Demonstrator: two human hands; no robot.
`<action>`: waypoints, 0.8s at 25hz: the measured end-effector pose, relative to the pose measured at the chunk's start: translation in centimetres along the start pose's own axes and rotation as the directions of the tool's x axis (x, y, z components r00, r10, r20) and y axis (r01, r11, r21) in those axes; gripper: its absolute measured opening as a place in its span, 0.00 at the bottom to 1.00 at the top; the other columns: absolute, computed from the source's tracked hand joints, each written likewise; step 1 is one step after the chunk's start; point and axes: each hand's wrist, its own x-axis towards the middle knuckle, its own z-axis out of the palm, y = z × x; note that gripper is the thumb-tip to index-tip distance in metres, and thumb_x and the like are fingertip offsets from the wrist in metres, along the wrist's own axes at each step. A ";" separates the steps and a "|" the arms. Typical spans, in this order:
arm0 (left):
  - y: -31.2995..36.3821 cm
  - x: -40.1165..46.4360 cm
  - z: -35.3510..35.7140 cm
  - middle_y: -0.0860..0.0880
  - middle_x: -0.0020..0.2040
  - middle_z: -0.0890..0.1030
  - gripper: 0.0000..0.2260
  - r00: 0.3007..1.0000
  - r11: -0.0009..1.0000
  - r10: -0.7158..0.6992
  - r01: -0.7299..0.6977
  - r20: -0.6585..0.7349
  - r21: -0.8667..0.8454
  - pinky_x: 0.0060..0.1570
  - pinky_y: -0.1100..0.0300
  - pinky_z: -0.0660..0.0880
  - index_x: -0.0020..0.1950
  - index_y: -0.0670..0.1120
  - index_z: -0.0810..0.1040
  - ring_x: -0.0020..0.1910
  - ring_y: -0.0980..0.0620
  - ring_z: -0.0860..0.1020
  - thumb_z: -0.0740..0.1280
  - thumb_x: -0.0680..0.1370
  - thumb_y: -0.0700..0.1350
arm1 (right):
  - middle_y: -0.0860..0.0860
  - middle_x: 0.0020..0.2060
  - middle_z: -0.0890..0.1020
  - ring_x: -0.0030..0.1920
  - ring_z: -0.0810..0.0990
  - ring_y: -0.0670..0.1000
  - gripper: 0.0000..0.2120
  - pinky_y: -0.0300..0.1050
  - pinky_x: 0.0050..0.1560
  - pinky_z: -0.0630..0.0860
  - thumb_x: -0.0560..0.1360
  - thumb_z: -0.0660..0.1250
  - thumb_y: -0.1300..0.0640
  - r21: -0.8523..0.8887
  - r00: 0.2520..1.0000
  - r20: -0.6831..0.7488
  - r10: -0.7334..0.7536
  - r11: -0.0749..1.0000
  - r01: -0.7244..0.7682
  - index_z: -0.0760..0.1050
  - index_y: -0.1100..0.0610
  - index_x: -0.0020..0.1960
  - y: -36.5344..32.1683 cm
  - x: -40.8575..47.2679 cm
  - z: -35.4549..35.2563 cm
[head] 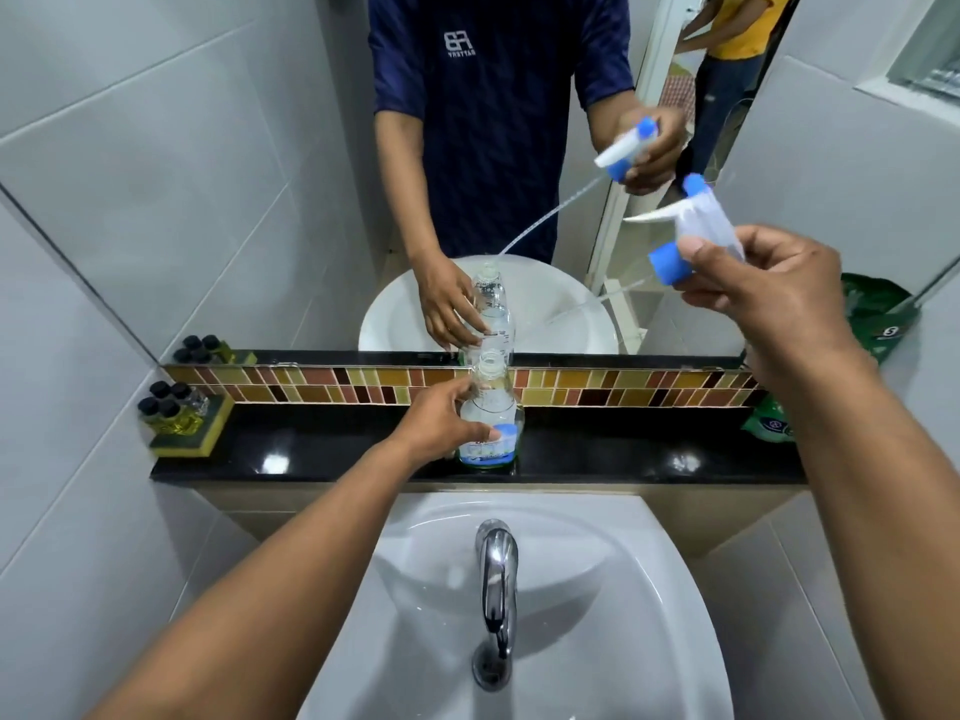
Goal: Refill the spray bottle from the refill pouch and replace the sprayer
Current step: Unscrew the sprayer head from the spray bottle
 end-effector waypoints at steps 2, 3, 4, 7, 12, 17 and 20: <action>-0.2 0.0 0.1 0.49 0.61 0.87 0.29 1.000 1.000 -0.001 0.001 -0.021 0.026 0.62 0.43 0.83 0.67 0.48 0.82 0.60 0.47 0.84 0.86 0.67 0.44 | 0.57 0.39 0.84 0.35 0.83 0.53 0.04 0.54 0.53 0.84 0.76 0.76 0.56 0.107 0.992 -0.069 0.105 0.989 -0.097 0.82 0.55 0.45 1.6 -0.2 -1.3; -0.2 0.0 0.1 0.49 0.61 0.86 0.30 1.000 0.999 0.002 -0.001 -0.030 0.037 0.63 0.43 0.82 0.67 0.48 0.83 0.60 0.47 0.84 0.86 0.67 0.45 | 0.56 0.38 0.84 0.34 0.83 0.51 0.04 0.52 0.53 0.84 0.76 0.76 0.56 0.168 0.981 -0.094 0.167 0.974 -0.150 0.82 0.55 0.45 2.6 -0.3 -1.9; -0.1 -0.1 0.1 0.49 0.60 0.84 0.29 0.999 0.999 0.005 -0.004 -0.035 0.045 0.64 0.44 0.82 0.67 0.48 0.83 0.59 0.47 0.83 0.86 0.67 0.46 | 0.54 0.36 0.85 0.33 0.84 0.49 0.05 0.50 0.52 0.84 0.76 0.75 0.56 0.228 0.967 -0.113 0.226 0.954 -0.196 0.81 0.55 0.45 3.7 -0.4 -2.6; -0.1 -0.1 0.1 0.48 0.58 0.82 0.27 0.998 0.995 0.033 -0.027 -0.051 0.100 0.64 0.44 0.80 0.65 0.49 0.85 0.59 0.46 0.81 0.86 0.67 0.48 | 0.50 0.31 0.86 0.31 0.85 0.46 0.06 0.46 0.51 0.85 0.77 0.74 0.55 0.411 0.900 -0.160 0.405 0.857 -0.312 0.78 0.56 0.48 7.7 -0.9 -4.4; -0.6 -0.6 0.2 0.49 0.60 0.83 0.30 0.993 0.983 0.057 -0.038 -0.105 0.179 0.61 0.54 0.76 0.67 0.52 0.82 0.60 0.51 0.78 0.85 0.67 0.52 | 0.56 0.44 0.85 0.30 0.87 0.46 0.15 0.47 0.53 0.84 0.79 0.72 0.58 0.523 0.711 -0.182 0.679 0.679 -0.515 0.77 0.62 0.63 16.1 -4.0 -2.2; -0.2 -1.0 0.2 0.49 0.63 0.80 0.32 0.994 0.980 0.047 -0.027 -0.096 0.199 0.67 0.51 0.74 0.71 0.51 0.81 0.64 0.50 0.76 0.84 0.69 0.50 | 0.65 0.56 0.83 0.53 0.85 0.61 0.21 0.56 0.62 0.81 0.79 0.72 0.62 0.473 0.597 -0.028 0.802 0.536 -0.699 0.73 0.70 0.68 21.5 -6.1 5.8; -0.3 -0.8 0.2 0.49 0.65 0.82 0.32 0.994 0.976 0.061 -0.042 -0.085 0.216 0.68 0.48 0.74 0.72 0.50 0.81 0.66 0.48 0.75 0.84 0.69 0.50 | 0.64 0.53 0.84 0.50 0.86 0.60 0.17 0.54 0.57 0.83 0.78 0.73 0.62 0.384 0.611 0.024 0.791 0.557 -0.736 0.75 0.68 0.63 22.6 -5.6 9.2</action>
